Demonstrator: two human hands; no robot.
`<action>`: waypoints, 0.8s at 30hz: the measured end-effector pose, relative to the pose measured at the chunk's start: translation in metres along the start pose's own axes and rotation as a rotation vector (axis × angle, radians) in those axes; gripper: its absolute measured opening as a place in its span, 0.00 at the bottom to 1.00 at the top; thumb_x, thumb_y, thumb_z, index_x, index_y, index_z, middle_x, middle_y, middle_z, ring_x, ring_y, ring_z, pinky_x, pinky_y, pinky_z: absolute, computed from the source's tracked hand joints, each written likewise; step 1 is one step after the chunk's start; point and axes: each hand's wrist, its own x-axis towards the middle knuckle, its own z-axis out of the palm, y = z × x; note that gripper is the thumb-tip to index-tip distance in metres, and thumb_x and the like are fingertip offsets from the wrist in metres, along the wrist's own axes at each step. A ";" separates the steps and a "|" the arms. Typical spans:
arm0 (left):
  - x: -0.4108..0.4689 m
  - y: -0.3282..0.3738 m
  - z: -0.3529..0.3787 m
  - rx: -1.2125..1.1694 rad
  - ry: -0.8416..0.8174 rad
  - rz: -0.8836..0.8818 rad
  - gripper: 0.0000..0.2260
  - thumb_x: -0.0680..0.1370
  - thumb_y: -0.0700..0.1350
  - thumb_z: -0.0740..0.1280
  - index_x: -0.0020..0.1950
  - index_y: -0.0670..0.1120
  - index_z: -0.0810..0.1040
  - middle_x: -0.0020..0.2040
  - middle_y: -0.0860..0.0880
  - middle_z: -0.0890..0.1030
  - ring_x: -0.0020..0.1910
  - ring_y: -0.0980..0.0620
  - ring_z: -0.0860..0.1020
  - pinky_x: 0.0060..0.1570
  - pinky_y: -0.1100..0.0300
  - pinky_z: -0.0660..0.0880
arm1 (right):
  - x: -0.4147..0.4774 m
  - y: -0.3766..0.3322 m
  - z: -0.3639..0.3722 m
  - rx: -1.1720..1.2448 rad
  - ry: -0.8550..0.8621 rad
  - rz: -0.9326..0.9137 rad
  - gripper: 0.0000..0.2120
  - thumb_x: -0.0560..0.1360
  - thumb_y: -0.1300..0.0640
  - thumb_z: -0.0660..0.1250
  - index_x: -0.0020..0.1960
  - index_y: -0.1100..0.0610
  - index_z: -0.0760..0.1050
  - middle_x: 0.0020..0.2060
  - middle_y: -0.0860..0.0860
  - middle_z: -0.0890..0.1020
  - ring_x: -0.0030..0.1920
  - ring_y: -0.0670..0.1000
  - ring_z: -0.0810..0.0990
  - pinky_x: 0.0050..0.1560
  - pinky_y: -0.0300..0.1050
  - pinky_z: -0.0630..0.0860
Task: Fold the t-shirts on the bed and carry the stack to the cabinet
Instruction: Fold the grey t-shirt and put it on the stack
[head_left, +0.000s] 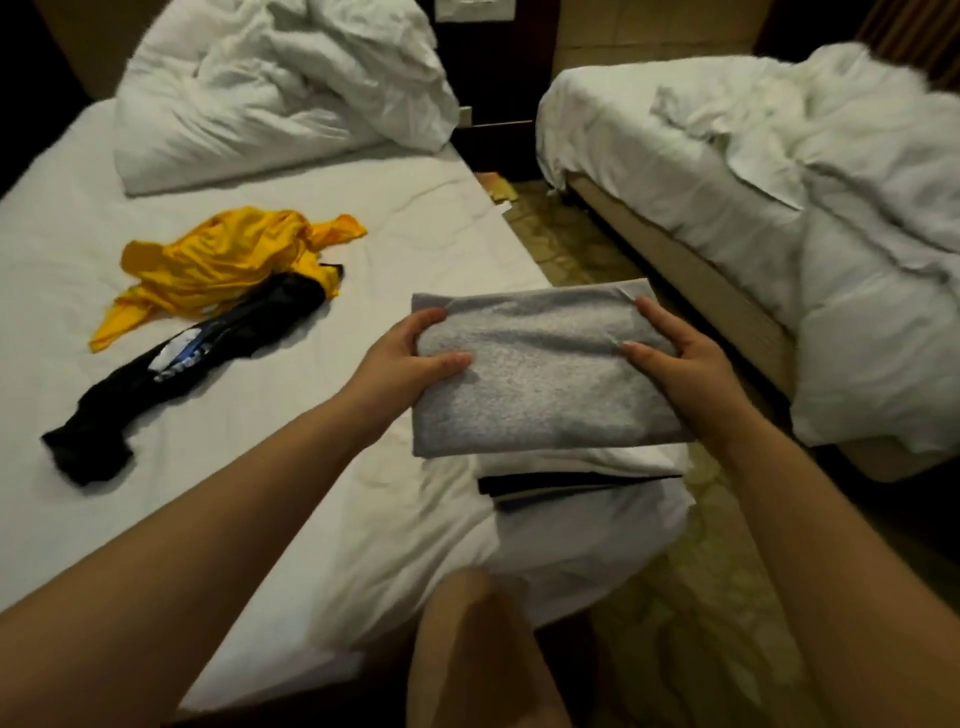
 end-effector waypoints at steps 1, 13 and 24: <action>0.008 0.003 0.016 0.015 -0.013 0.006 0.27 0.73 0.42 0.71 0.70 0.47 0.68 0.61 0.46 0.73 0.52 0.51 0.76 0.50 0.58 0.77 | 0.006 0.006 -0.014 -0.009 0.015 0.022 0.26 0.76 0.60 0.66 0.72 0.49 0.65 0.64 0.49 0.70 0.55 0.45 0.73 0.46 0.27 0.74; 0.049 -0.035 0.083 0.262 0.006 -0.131 0.29 0.75 0.44 0.68 0.73 0.52 0.61 0.71 0.46 0.62 0.66 0.45 0.67 0.66 0.51 0.67 | 0.048 0.095 -0.031 -0.019 -0.041 0.206 0.26 0.76 0.60 0.65 0.72 0.51 0.64 0.71 0.52 0.65 0.64 0.44 0.65 0.62 0.36 0.64; 0.051 -0.047 0.147 1.196 0.056 0.222 0.25 0.80 0.50 0.47 0.77 0.53 0.45 0.78 0.48 0.44 0.76 0.49 0.43 0.71 0.44 0.37 | 0.058 0.098 0.034 -0.923 -0.048 -0.147 0.23 0.81 0.45 0.47 0.76 0.45 0.52 0.76 0.45 0.52 0.76 0.51 0.44 0.73 0.56 0.39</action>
